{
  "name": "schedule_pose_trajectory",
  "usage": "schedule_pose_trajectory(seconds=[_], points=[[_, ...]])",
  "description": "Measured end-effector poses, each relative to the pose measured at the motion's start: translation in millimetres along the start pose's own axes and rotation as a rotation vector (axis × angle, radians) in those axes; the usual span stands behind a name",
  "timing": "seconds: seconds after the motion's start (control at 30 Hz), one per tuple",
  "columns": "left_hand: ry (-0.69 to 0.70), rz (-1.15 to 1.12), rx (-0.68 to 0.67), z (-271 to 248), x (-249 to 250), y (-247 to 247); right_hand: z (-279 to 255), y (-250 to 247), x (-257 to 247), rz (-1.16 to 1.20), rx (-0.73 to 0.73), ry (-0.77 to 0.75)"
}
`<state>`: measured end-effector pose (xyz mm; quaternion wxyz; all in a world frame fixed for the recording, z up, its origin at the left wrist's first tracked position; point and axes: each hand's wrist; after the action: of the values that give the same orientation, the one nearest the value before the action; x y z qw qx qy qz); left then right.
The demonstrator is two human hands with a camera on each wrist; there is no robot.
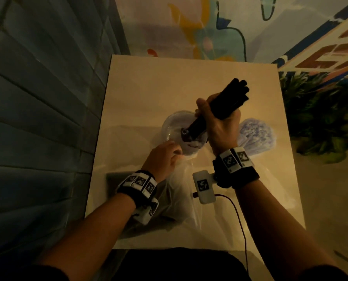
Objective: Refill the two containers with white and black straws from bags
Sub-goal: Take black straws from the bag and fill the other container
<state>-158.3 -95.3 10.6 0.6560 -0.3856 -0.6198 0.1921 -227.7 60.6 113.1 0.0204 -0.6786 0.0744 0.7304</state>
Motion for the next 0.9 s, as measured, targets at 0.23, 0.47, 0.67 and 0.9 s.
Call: schedule_pose_trajectory(seconds=[0.23,0.47,0.67,0.9], points=[[-0.080,-0.049,-0.090,-6,10,1,12,-4,42,-0.205,-0.032,0.083],[-0.077,-0.002,-0.089,-5,10,2,-8,-31,10,-0.415,-0.044,-0.113],[-0.047,0.008,0.000,-16,11,-6,-82,-81,7,-0.528,-0.416,0.074],[-0.175,0.125,0.137,-89,-15,-9,-157,-117,112,-0.575,-0.564,0.893]])
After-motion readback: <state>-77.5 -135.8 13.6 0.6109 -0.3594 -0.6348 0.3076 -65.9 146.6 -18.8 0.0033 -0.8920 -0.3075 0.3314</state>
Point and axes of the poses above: each hand's wrist, its own z-axis towards the middle knuckle, its own y-axis out of the palm, x = y × z, and after that the axes turned 4 degrees about z, right-handed
